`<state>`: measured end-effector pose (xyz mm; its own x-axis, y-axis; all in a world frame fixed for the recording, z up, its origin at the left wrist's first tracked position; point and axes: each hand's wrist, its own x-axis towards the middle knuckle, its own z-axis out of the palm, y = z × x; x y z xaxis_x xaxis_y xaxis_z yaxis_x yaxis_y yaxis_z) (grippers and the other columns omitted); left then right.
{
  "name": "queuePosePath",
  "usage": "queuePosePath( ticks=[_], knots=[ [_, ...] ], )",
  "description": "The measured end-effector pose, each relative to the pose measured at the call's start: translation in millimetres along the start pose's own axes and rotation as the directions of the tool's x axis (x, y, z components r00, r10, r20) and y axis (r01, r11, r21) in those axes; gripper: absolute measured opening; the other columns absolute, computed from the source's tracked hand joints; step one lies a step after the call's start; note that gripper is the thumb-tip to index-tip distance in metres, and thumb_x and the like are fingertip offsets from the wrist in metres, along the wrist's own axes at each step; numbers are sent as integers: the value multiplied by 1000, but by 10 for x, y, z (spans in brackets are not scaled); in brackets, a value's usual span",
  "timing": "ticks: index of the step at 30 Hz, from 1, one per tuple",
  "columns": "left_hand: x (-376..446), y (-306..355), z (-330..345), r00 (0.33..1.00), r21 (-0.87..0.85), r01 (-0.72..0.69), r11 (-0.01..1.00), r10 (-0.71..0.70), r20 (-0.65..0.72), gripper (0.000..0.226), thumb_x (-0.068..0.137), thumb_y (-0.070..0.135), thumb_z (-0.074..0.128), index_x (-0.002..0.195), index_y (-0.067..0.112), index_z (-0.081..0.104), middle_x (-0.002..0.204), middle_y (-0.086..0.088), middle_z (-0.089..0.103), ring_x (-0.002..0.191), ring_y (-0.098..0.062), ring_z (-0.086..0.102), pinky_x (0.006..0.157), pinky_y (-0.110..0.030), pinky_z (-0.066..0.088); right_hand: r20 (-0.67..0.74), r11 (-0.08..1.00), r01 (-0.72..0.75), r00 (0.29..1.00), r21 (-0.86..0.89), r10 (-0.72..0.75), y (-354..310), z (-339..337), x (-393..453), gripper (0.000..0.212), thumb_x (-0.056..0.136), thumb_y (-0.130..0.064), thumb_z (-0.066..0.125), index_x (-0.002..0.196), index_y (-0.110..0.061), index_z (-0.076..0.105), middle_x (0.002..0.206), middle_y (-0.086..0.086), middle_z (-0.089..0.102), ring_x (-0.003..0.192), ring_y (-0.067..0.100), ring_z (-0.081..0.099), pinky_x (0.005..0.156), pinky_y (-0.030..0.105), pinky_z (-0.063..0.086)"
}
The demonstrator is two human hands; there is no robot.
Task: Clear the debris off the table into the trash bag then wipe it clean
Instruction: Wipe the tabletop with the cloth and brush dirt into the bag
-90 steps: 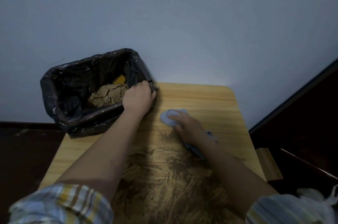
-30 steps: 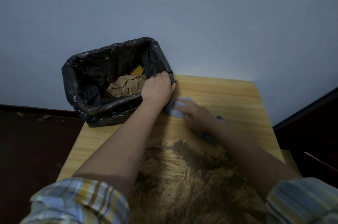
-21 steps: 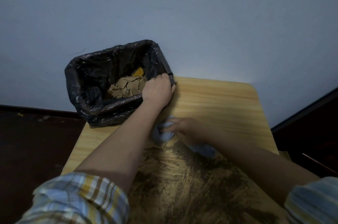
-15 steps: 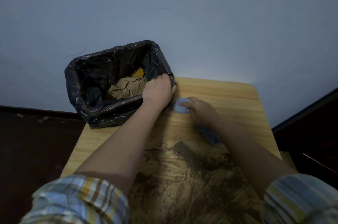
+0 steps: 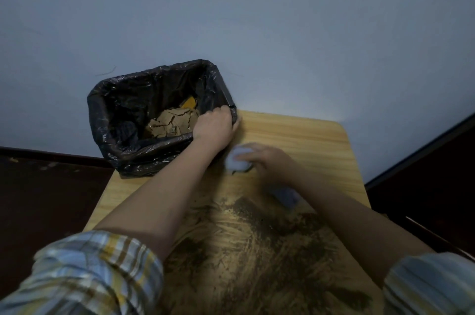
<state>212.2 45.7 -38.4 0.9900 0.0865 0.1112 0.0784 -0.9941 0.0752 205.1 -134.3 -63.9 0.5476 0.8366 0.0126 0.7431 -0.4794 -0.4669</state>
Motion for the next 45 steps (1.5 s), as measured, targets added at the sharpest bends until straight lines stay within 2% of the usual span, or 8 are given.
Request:
queuePosePath(
  ticks=[4, 9, 15, 19, 24, 27, 33, 45],
  knots=[
    [-54, -93, -158, 986, -23, -52, 998, 55, 156, 57, 93, 56, 43, 119, 6, 49, 120, -17, 55, 111, -35, 52, 80, -40, 43, -144, 965, -245, 962, -92, 230, 408, -76, 2, 41, 90, 9, 45, 126, -1, 61, 138, 23, 50, 124, 39, 48, 96, 36, 37],
    [-331, -488, -341, 979, 54, -62, 997, 50, 197, 59, 88, 55, 53, 125, 9, 47, 128, -14, 50, 119, -34, 46, 89, -41, 42, -17, 776, -592, 797, -218, 604, 485, 194, 140, 52, 102, -13, 34, 149, -33, 31, 158, 2, 21, 142, 29, 19, 109, 48, 29],
    [-614, -712, -284, 990, 91, -37, 995, 24, 142, 34, 95, 20, 51, 128, 12, 47, 129, -10, 46, 120, -31, 44, 86, -43, 45, 89, 938, -200, 968, -283, 234, 36, 528, 330, 53, 98, -11, 41, 144, -39, 40, 154, -3, 31, 138, 24, 26, 101, 40, 30],
    [-679, -651, -239, 996, 88, 13, 996, -20, 86, 43, 88, 3, 49, 129, 12, 43, 128, -10, 47, 117, -31, 45, 86, -39, 44, 234, 959, 60, 972, -279, 7, -107, 531, 218, 46, 95, -12, 51, 137, -31, 52, 151, 0, 39, 137, 23, 34, 104, 39, 33],
    [-791, -467, -215, 1000, 157, 16, 988, -13, -19, 53, 84, 7, 51, 134, 9, 35, 136, -13, 39, 127, -31, 36, 113, -43, 23, 328, 960, 230, 930, -162, -167, -409, 414, 76, 44, 87, 4, 56, 123, -18, 67, 136, 7, 57, 128, 27, 49, 95, 45, 44],
    [-900, -334, -274, 996, 148, 6, 989, 8, -92, 63, 84, 8, 45, 143, 8, 24, 146, -13, 27, 136, -30, 23, 118, -47, 5, 101, 984, 163, 983, -73, -155, -482, 224, -68, 26, 84, -5, 62, 106, -7, 74, 119, 12, 67, 111, 30, 63, 88, 44, 51],
    [-1098, -66, -421, 991, 88, -55, 995, 65, -113, 57, 85, 9, 45, 140, 10, 33, 146, -13, 29, 139, -28, 20, 117, -48, 0, -213, 989, -118, 972, -93, 95, -459, -174, -420, 44, 82, 11, 53, 114, -12, 72, 122, 12, 64, 112, 33, 58, 85, 45, 46],
    [-1470, 533, -373, 982, -118, -113, 987, 129, 135, 49, 89, 10, 50, 137, 14, 42, 137, -8, 43, 125, -29, 41, 96, -39, 40, -352, 885, -408, 813, 223, 463, -324, -334, -1474, 31, 99, -9, 49, 127, -11, 63, 133, 8, 57, 120, 25, 51, 92, 26, 40]
  ],
)
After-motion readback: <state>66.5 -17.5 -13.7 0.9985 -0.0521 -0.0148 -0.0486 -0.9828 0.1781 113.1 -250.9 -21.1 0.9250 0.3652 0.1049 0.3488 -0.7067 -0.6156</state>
